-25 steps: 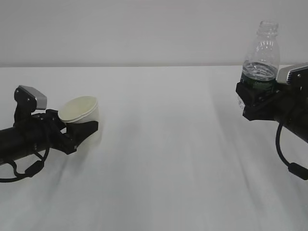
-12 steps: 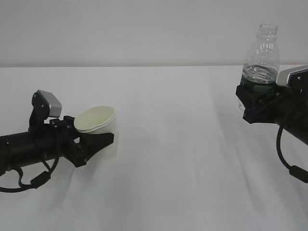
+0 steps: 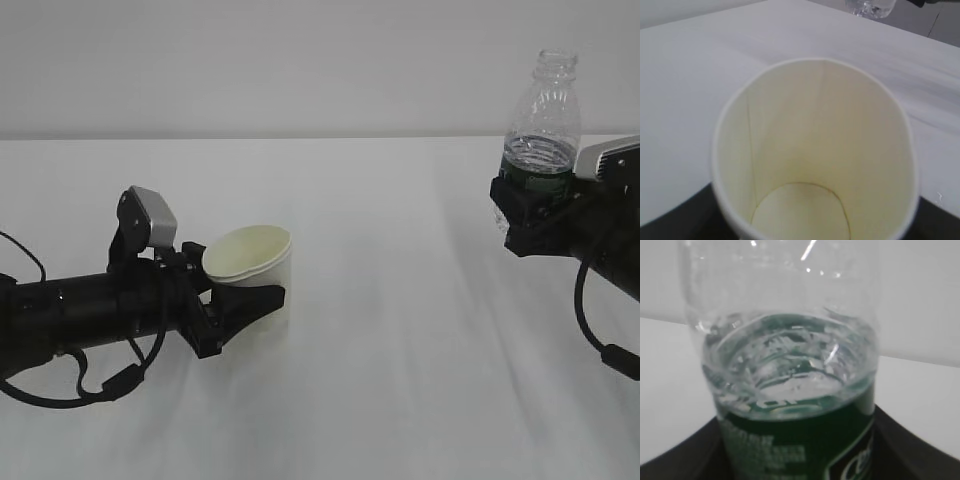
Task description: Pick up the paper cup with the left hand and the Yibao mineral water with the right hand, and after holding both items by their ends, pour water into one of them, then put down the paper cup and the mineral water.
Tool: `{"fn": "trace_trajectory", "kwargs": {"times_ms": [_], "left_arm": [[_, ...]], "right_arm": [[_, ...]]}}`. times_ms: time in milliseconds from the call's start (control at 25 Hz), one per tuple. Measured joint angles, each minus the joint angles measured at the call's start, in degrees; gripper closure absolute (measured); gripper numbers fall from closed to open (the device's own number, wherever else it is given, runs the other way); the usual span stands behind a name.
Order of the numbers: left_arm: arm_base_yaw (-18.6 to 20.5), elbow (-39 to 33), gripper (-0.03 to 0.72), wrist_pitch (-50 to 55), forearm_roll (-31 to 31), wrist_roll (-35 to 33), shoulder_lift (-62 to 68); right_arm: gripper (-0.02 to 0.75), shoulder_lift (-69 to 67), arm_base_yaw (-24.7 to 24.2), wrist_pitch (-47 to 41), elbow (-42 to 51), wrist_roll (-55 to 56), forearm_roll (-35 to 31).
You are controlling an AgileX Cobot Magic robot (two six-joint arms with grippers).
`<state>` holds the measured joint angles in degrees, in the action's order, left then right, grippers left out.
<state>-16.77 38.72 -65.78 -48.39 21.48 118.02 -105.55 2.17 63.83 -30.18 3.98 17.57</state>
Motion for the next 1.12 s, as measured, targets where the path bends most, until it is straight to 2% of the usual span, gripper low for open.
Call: {"fn": "trace_trajectory", "kwargs": {"times_ms": [480,1120], "left_arm": [[-0.1,1.6,0.214,0.0,-0.5,1.5,0.0],[-6.4,6.0,0.214,2.6,-1.1,2.1,0.0]], "right_arm": [[0.274,0.0,0.0,0.0,0.0,0.0,0.1],[0.274,0.0,0.0,0.0,0.0,0.0,0.4]]}}
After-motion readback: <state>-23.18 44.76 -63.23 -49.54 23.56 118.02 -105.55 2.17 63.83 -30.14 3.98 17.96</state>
